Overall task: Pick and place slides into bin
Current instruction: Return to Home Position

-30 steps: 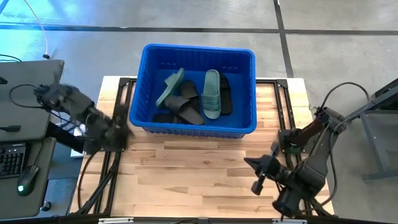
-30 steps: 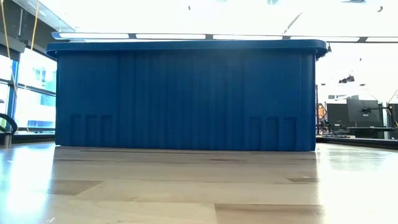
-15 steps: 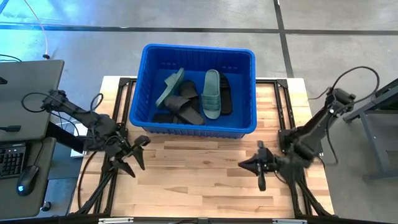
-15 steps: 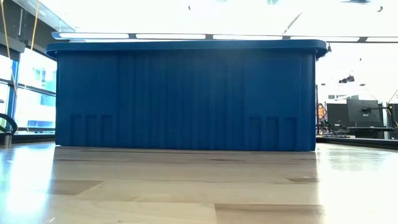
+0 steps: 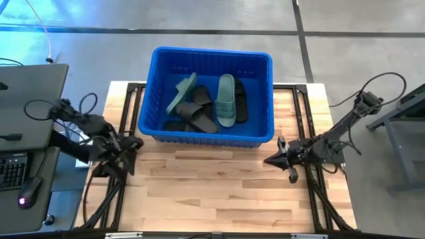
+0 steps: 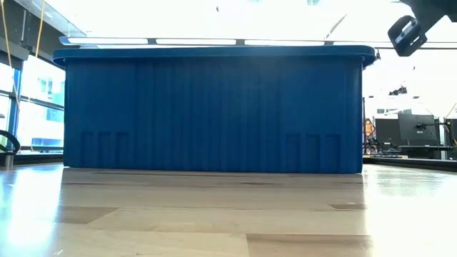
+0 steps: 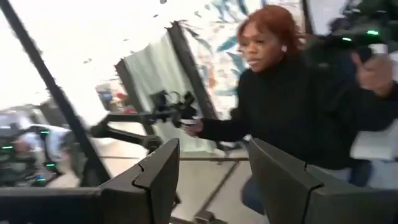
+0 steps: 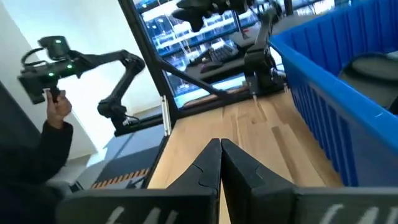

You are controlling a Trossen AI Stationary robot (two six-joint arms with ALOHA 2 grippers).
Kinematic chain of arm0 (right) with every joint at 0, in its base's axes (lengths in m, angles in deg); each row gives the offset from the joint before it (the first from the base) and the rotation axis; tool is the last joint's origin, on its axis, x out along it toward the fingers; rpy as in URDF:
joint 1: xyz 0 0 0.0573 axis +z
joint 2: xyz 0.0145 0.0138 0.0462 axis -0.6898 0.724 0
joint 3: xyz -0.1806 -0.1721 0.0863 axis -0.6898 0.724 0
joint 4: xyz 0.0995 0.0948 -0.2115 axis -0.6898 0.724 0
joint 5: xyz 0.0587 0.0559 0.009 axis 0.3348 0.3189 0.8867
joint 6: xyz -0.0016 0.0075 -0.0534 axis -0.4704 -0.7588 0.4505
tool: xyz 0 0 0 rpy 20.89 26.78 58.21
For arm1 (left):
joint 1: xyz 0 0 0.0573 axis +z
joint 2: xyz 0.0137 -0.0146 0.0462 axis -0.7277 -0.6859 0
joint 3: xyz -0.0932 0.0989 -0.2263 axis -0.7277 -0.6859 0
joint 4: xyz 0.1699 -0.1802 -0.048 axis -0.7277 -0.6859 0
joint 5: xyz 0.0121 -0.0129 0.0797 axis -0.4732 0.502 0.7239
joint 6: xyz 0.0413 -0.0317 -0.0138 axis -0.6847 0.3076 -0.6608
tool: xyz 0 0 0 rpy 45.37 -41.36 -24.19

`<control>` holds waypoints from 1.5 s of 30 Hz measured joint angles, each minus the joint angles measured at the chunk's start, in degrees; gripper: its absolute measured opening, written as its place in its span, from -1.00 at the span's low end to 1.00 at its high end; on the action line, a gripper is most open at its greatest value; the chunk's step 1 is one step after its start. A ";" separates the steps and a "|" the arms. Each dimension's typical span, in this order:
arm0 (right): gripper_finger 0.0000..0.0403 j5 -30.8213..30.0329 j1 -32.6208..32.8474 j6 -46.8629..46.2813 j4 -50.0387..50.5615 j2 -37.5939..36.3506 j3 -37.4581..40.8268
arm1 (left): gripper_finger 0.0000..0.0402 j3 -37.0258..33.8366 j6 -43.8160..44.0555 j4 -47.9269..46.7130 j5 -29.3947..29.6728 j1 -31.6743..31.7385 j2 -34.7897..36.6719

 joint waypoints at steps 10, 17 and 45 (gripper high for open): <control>-1.00 1.46 0.00 7.33 -2.22 -9.69 5.57 | -0.08 -5.57 1.88 -3.77 1.19 0.01 15.40; -1.00 0.97 0.00 8.75 3.96 -18.69 6.19 | -0.09 -5.69 1.71 -9.04 1.71 0.01 24.12; -1.00 3.19 -0.04 11.63 13.82 -35.33 6.21 | -0.09 -20.10 7.05 13.88 3.06 0.00 23.62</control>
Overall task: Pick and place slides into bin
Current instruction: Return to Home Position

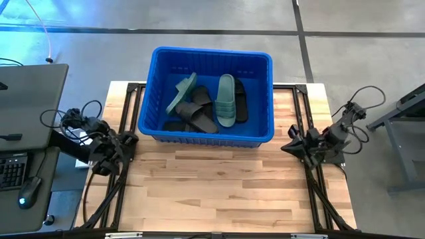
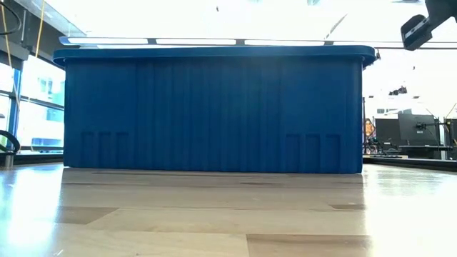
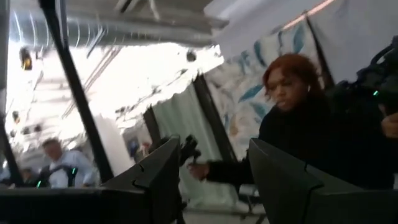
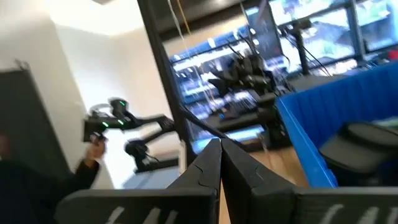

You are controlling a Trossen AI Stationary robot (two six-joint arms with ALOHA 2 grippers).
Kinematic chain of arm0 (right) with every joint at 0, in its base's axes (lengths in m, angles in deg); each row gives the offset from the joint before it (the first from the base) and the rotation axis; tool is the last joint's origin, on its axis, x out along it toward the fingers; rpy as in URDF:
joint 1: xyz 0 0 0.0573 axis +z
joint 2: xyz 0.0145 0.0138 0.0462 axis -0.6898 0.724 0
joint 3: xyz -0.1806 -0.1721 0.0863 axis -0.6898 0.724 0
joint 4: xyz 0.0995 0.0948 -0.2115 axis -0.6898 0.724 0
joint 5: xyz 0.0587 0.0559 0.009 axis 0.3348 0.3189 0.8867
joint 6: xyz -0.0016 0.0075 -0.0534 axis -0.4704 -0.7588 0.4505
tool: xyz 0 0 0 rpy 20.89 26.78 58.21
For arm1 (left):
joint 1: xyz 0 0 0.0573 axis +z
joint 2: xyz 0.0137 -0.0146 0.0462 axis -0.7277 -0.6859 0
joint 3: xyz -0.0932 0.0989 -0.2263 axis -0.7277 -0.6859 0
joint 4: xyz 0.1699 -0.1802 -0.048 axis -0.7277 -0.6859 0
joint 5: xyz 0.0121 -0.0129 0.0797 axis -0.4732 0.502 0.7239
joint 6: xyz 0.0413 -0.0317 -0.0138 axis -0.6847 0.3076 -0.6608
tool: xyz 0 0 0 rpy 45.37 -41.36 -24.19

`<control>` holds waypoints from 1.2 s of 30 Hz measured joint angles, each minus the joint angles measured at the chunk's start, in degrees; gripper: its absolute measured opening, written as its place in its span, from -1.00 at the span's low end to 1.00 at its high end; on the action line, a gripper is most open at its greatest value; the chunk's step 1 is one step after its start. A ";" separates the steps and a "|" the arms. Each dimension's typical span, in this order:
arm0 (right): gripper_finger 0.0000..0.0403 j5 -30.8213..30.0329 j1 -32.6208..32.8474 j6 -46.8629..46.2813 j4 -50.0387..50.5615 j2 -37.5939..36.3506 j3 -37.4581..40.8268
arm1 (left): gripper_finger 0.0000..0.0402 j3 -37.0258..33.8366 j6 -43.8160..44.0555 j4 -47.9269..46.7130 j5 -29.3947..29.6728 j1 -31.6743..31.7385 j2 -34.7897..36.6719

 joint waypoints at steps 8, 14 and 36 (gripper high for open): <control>-1.00 -0.47 0.02 1.92 1.60 -2.34 -0.15 | -0.09 0.02 -0.92 7.39 -7.64 0.00 0.23; -1.00 -0.92 0.02 -0.28 1.19 -2.23 2.44 | -0.09 0.04 -2.40 4.74 -7.19 0.00 0.28; -1.00 -3.84 0.01 1.49 -1.97 -2.18 7.85 | -0.09 -8.12 3.97 8.98 -0.14 0.00 0.28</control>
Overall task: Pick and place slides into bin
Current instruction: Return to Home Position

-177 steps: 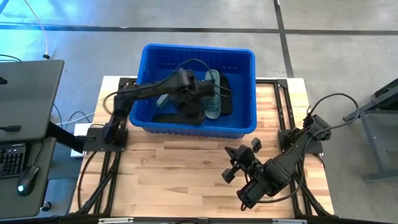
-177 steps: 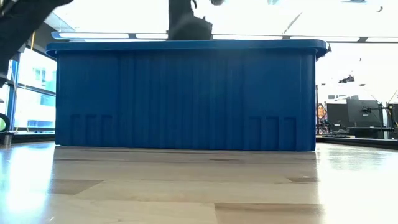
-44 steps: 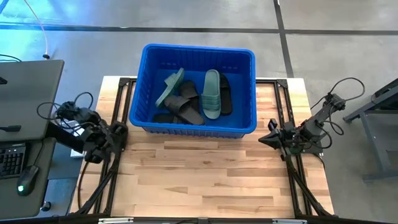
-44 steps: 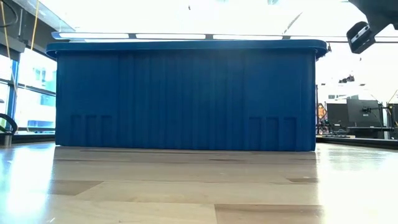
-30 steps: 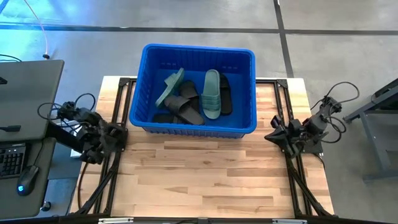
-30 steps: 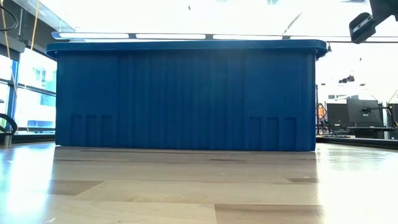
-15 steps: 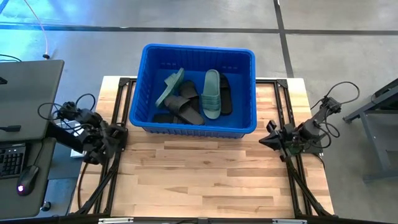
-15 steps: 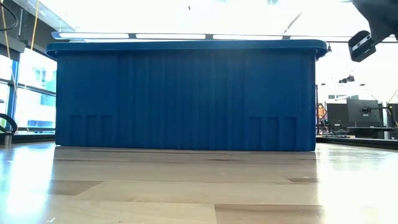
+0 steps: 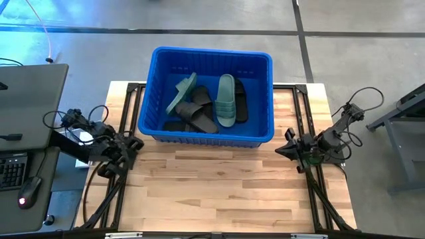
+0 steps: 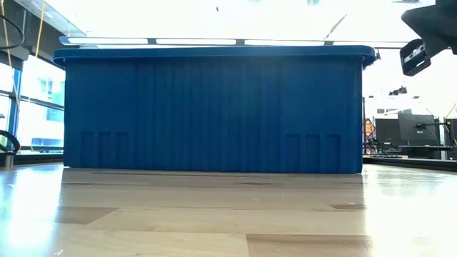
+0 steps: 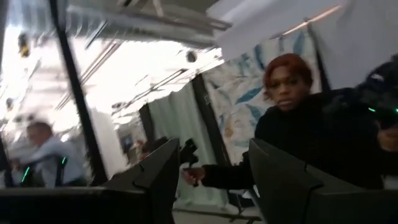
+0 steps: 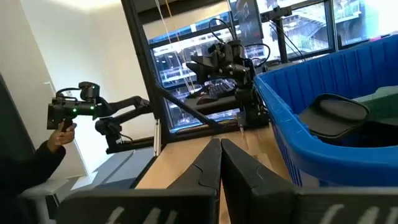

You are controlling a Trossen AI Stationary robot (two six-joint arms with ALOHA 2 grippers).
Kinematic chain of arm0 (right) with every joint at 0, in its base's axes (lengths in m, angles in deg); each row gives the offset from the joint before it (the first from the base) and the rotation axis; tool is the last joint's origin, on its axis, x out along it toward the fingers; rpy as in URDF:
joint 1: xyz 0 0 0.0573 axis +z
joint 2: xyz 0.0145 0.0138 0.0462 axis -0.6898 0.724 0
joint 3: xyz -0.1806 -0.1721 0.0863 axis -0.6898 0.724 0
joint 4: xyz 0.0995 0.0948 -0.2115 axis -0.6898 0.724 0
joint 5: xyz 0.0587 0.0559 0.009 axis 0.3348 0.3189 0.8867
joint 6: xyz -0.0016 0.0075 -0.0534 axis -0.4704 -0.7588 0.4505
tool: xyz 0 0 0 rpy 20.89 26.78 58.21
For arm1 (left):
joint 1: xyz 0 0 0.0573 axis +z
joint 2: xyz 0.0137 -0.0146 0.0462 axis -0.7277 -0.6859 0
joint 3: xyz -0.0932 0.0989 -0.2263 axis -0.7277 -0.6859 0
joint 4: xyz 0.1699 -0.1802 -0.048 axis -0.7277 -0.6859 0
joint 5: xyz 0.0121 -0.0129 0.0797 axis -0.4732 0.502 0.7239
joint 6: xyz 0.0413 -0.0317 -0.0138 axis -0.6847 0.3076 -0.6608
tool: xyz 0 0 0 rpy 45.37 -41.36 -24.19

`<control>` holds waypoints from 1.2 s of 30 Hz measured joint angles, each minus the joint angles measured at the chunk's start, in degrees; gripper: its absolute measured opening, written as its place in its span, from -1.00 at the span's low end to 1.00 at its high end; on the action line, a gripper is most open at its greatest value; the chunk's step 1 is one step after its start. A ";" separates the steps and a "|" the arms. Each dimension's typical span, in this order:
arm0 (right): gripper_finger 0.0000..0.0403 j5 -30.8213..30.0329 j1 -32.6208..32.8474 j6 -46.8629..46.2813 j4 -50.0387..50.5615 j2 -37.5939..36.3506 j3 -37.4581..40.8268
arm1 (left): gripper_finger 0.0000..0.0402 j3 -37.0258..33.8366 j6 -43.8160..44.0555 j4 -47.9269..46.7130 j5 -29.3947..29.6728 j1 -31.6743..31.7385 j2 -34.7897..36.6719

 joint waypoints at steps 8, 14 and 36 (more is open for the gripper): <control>-1.00 0.00 -0.01 0.01 0.37 0.00 0.00 | -0.09 -1.15 1.29 -2.64 6.03 0.00 -0.04; -1.00 0.00 -0.01 0.01 0.90 0.02 0.00 | -0.09 -1.10 0.92 -10.74 7.86 0.00 -0.04; -1.00 0.00 0.00 0.01 1.03 0.02 -0.02 | -0.09 -1.08 0.76 -21.50 17.32 0.00 -0.04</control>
